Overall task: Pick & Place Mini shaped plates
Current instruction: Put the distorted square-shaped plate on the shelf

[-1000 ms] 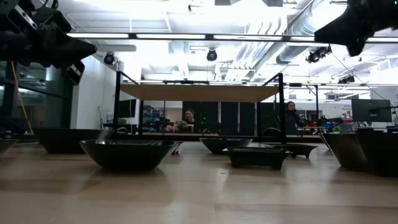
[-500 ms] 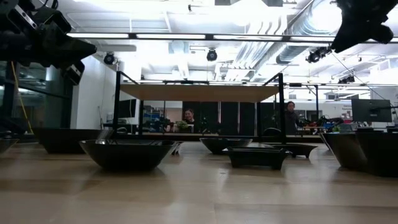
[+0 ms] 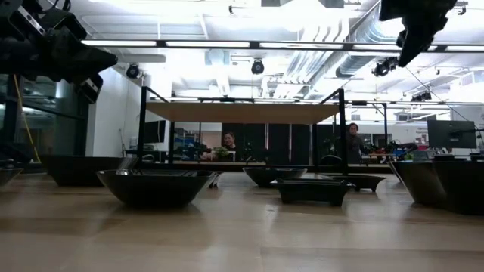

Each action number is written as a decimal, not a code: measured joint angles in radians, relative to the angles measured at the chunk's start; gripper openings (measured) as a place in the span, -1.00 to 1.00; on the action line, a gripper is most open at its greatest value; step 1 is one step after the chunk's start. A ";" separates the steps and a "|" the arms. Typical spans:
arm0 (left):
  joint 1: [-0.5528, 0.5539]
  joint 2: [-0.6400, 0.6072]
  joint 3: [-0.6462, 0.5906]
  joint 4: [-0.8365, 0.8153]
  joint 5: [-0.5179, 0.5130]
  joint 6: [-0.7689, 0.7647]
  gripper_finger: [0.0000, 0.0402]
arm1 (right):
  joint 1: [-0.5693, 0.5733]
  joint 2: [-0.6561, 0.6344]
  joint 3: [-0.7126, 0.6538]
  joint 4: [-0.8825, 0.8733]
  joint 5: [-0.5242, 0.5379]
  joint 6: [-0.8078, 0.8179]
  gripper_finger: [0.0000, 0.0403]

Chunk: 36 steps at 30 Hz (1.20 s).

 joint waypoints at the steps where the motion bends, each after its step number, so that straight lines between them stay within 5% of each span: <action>1: 0.000 0.000 0.000 0.000 0.000 0.000 -0.99 | -0.007 0.017 0.000 -0.002 0.001 -0.020 -0.59; 18: 0.000 0.000 0.000 0.000 0.000 0.000 -0.99 | -0.087 0.273 0.000 -0.069 -0.009 -0.494 -0.59; 22: 0.000 0.000 0.000 0.000 0.000 0.000 -0.99 | -0.140 0.308 0.000 -0.068 -0.057 -0.299 -0.59; 27: 0.000 0.000 0.000 0.000 0.000 0.000 -0.99 | -0.183 0.317 0.000 -0.146 0.067 0.159 -0.59; 31: 0.000 0.000 0.000 0.000 0.000 0.000 -0.99 | -0.189 0.282 -0.030 -0.228 0.151 0.361 -0.59; 36: 0.000 0.000 0.000 0.000 0.000 0.000 -0.99 | -0.183 0.192 -0.193 -0.123 0.016 0.538 -0.59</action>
